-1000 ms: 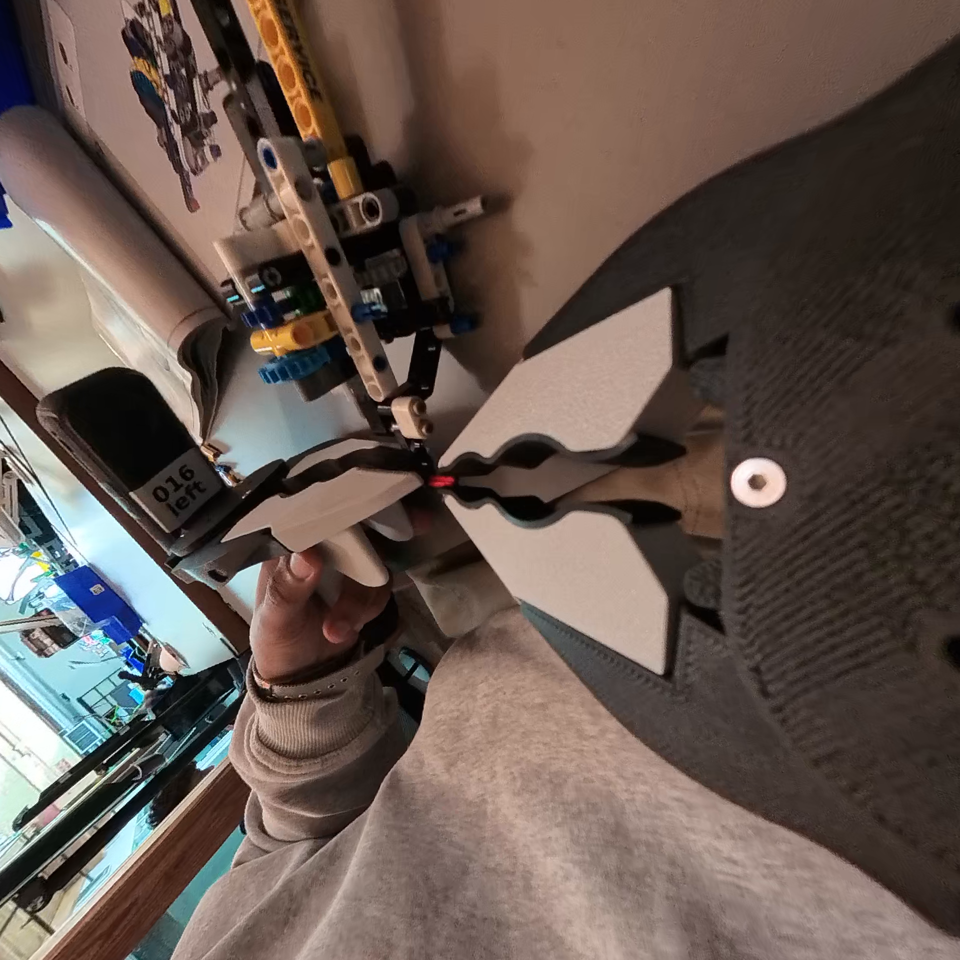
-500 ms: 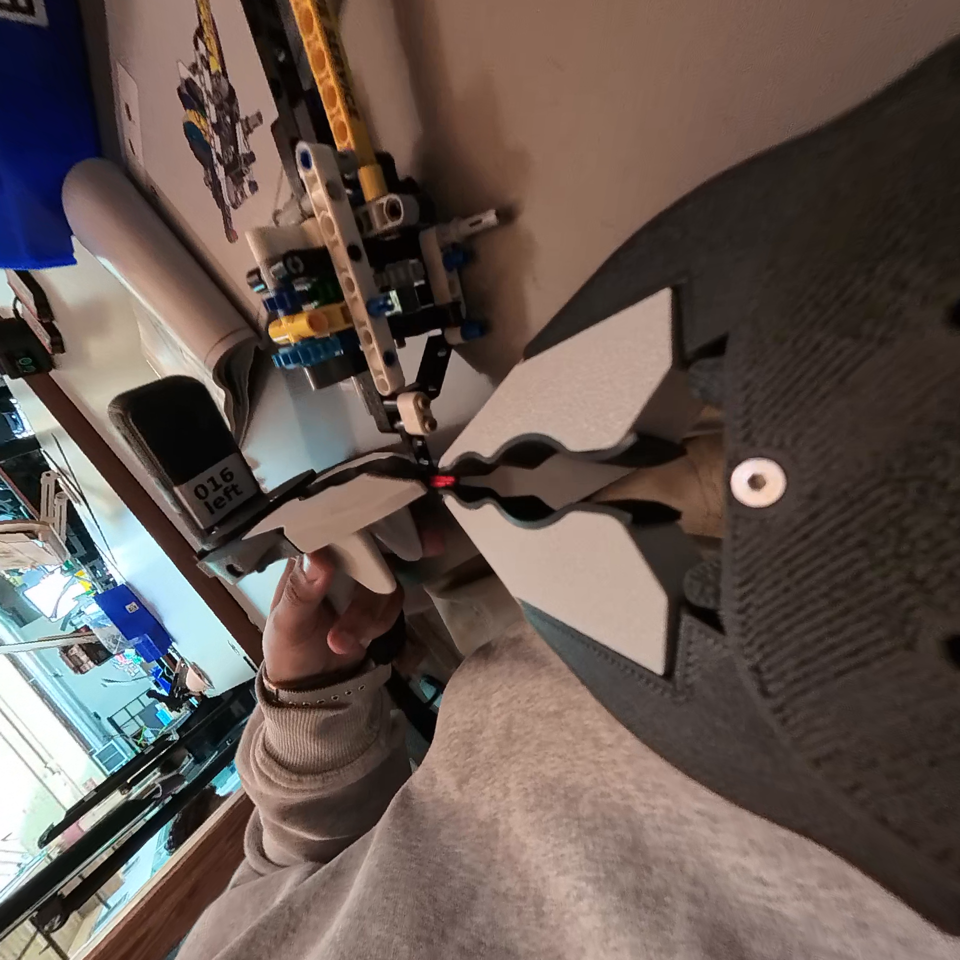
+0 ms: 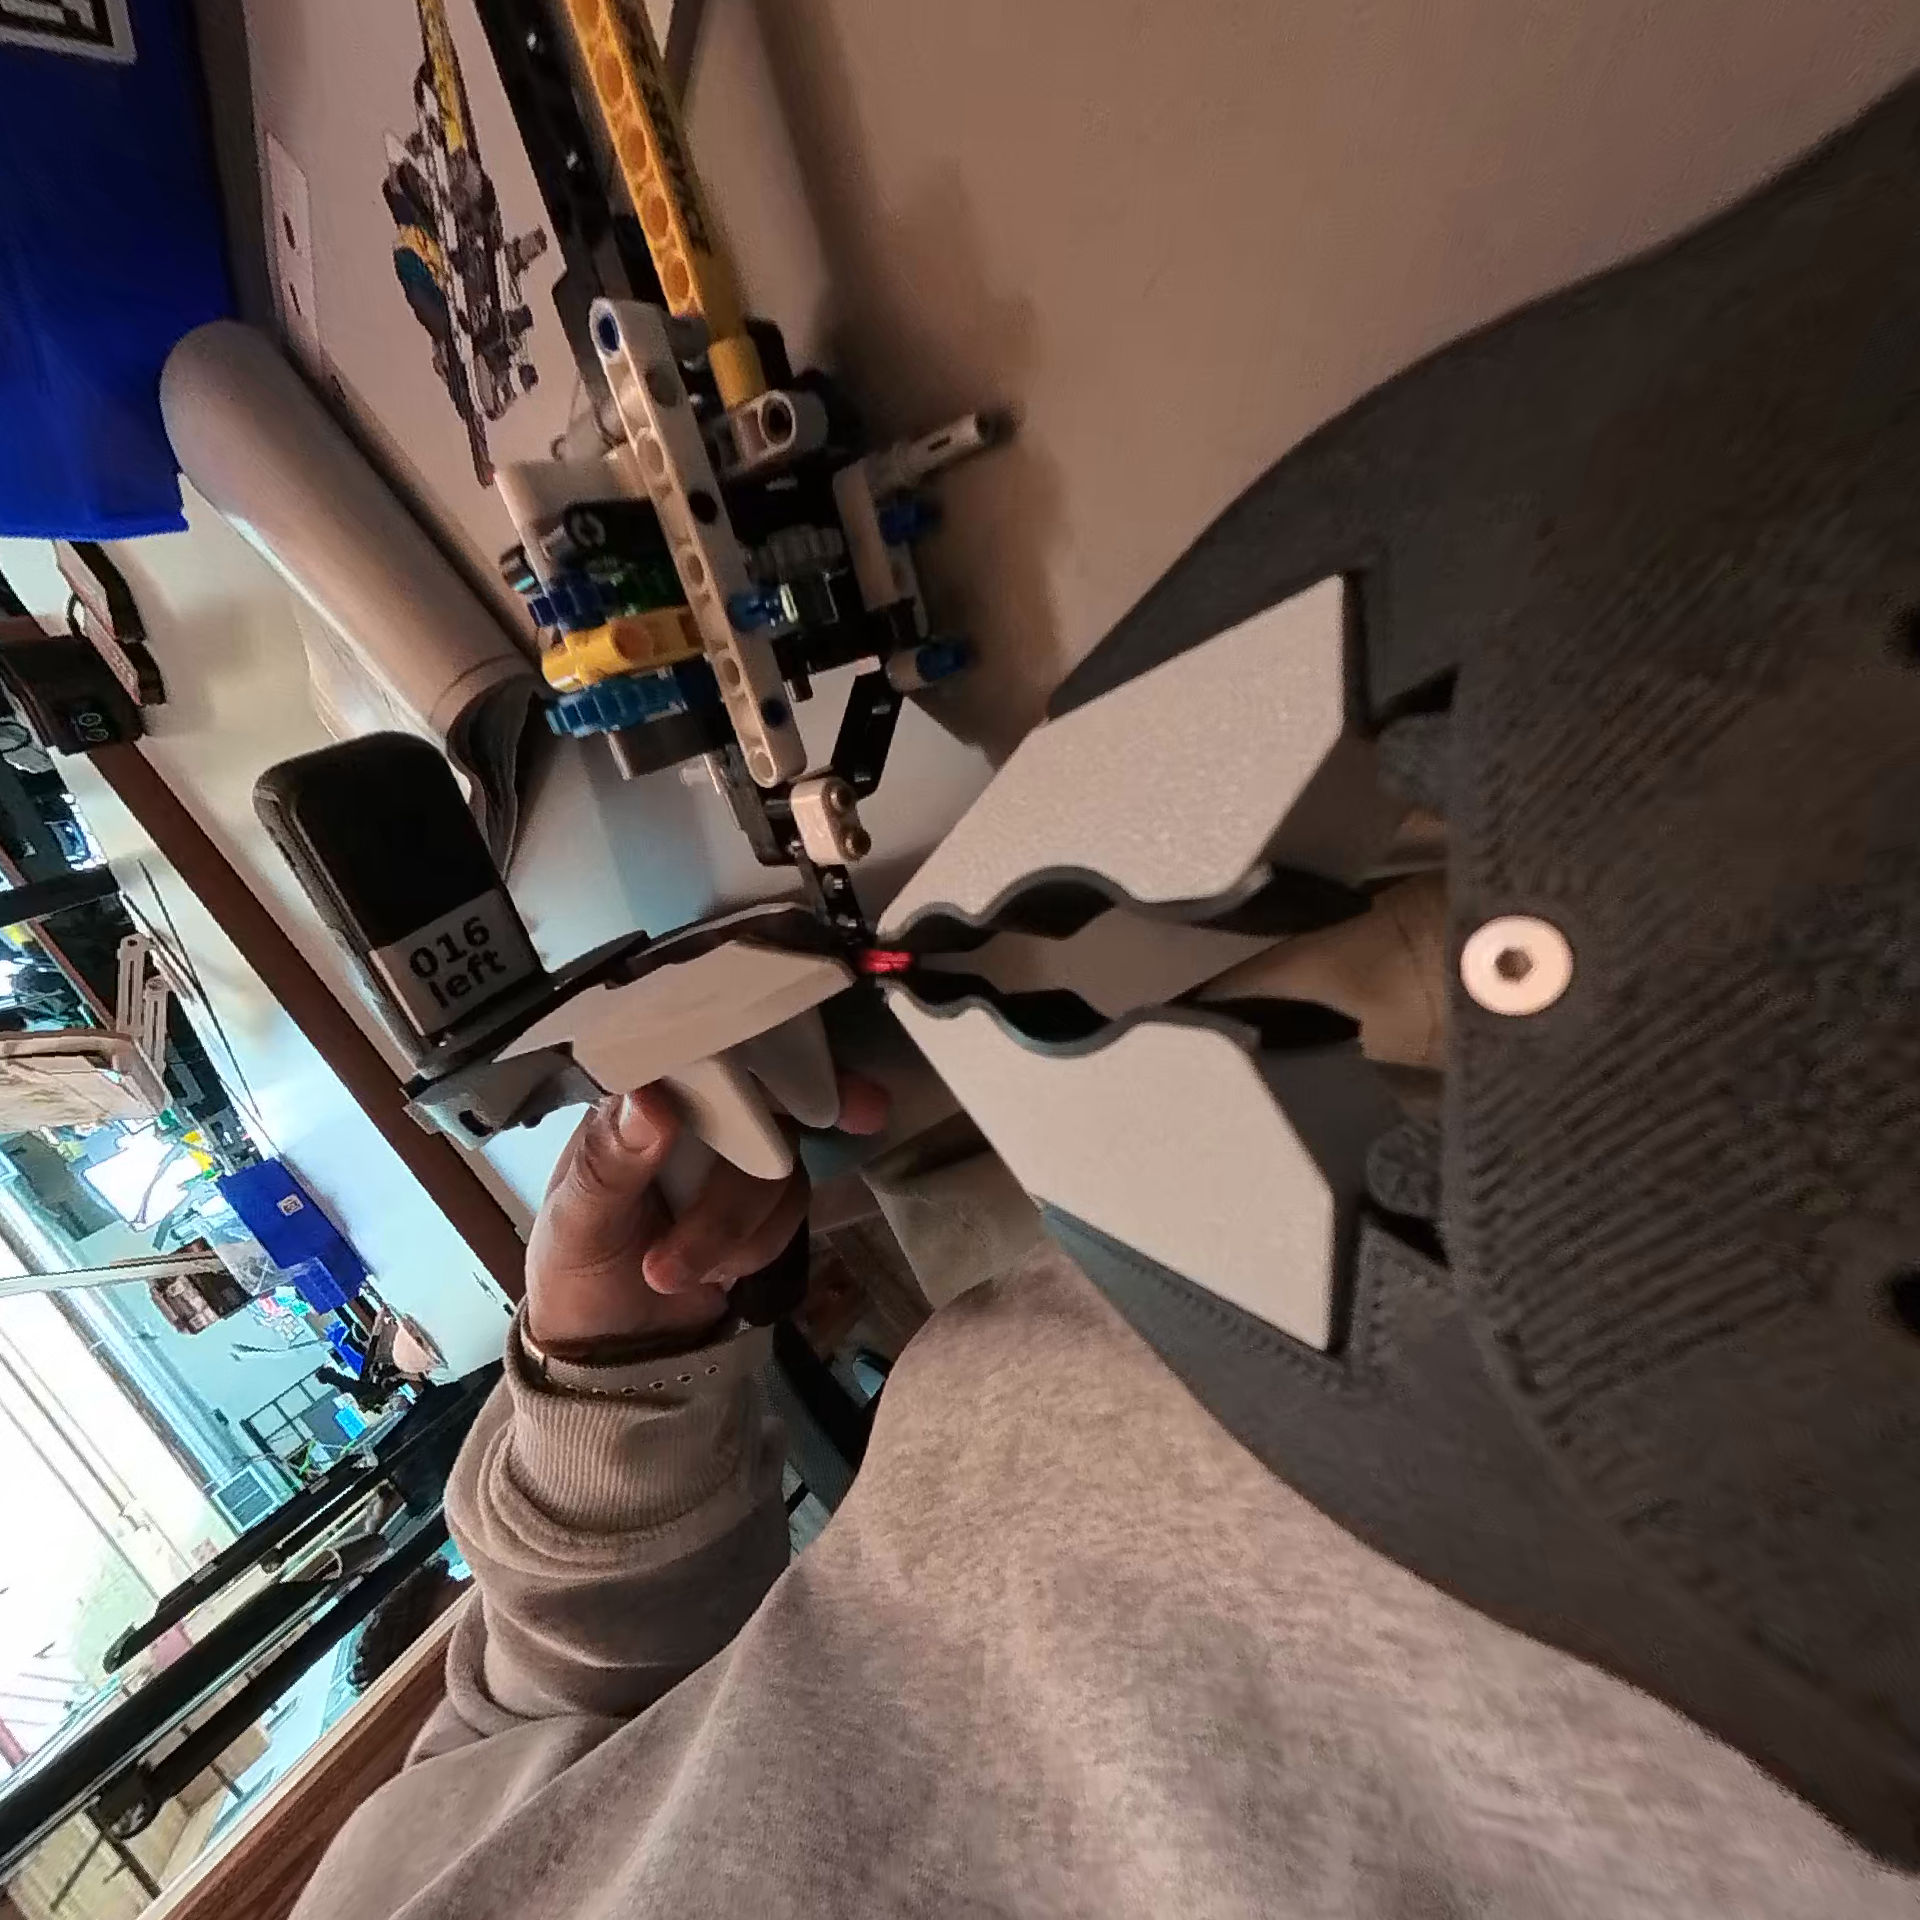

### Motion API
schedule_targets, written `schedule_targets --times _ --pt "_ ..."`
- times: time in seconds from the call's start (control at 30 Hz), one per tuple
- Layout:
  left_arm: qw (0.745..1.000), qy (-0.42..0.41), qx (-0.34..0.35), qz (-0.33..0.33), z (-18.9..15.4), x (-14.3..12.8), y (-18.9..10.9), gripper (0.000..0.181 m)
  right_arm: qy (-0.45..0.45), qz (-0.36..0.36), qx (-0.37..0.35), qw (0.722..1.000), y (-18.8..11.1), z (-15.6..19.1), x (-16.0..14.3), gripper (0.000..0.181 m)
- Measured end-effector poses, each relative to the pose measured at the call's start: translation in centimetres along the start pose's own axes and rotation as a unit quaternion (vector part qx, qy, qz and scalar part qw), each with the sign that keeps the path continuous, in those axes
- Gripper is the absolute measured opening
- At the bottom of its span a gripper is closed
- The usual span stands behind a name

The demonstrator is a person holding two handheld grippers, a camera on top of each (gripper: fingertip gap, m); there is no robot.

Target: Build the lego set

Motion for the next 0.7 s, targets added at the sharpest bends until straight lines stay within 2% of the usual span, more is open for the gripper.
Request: schedule_targets --times 0.03,0.4,0.43,0.7 --pt "1.000 0.000 0.001 0.000 0.01 -0.01 0.01 0.010 0.001 0.001 0.001 1.000 0.01 0.00 0.00 0.002" --pt "1.000 0.006 0.005 0.016 0.06 0.04 -0.02 0.010 -0.001 0.011 0.006 1.000 0.19 0.07 -0.06 0.001" --pt "0.999 0.011 0.010 0.033 0.09 -0.23 0.22 0.011 -0.006 0.018 0.005 1.000 0.34 0.13 -0.15 0.001" --pt "1.000 0.011 0.004 0.017 0.01 0.29 0.34 0.010 -0.014 0.007 -0.008 1.000 0.09 0.01 0.04 0.002"
Point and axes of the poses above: each gripper's, where its closed fingertips meet, y out along the fingers, x out of its top, z = x × y across the jaws, the point moved 6 cm from there along -y, back along the fingers, and after that the axes turned 2 degrees about z, right-handed, at the moved point
